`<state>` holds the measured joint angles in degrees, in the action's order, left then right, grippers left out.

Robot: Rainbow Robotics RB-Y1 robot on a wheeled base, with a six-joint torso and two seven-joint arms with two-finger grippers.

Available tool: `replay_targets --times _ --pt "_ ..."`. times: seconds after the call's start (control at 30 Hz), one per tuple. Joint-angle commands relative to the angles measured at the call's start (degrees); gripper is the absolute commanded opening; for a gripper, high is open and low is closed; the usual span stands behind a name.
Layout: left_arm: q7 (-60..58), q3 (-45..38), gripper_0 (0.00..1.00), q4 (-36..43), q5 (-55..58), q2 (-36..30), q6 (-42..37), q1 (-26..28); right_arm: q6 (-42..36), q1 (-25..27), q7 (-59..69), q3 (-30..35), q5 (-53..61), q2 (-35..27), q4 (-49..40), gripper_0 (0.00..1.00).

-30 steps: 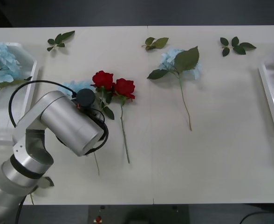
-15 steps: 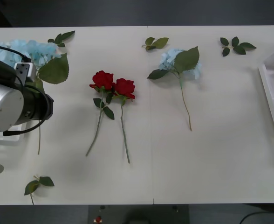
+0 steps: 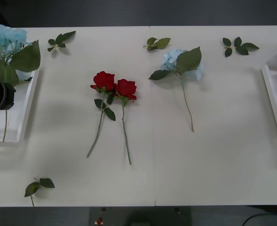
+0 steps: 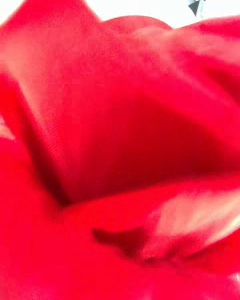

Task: Put the red flowers into the right box and the blue flowers into the left box

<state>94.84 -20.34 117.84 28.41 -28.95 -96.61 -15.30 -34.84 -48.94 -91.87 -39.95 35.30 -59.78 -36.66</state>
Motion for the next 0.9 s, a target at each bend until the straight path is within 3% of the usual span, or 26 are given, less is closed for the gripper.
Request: replay_targets --times 0.03,0.17,0.3,0.53,0.7,0.9 --pt "5.8 -2.3 0.00 -5.1 3.9 -5.2 2.6 -2.8 1.4 -1.9 2.1 0.1 -0.1 0.0 1.9 0.46" --pt "8.8 -3.3 0.00 -10.7 7.6 -8.8 5.0 -3.9 1.4 -1.8 1.7 0.1 0.4 0.0 2.1 0.69" --pt "11.4 -3.5 0.00 -17.4 11.3 -12.5 7.1 -5.7 1.4 -1.8 1.4 0.1 0.8 0.0 2.1 0.80" --pt "18.6 -4.8 0.00 -32.5 17.2 -17.6 9.1 -10.9 0.1 -1.8 0.3 0.1 7.2 0.0 0.6 0.84" --pt "23.4 -5.3 0.00 -43.0 20.4 -20.3 10.6 -13.5 -5.4 -1.8 0.1 0.1 18.6 -0.2 -4.9 0.85" --pt "26.6 -7.1 0.00 -50.3 21.5 -21.2 12.2 -13.6 -12.5 -1.8 0.7 0.1 33.3 -0.7 -11.9 0.88"
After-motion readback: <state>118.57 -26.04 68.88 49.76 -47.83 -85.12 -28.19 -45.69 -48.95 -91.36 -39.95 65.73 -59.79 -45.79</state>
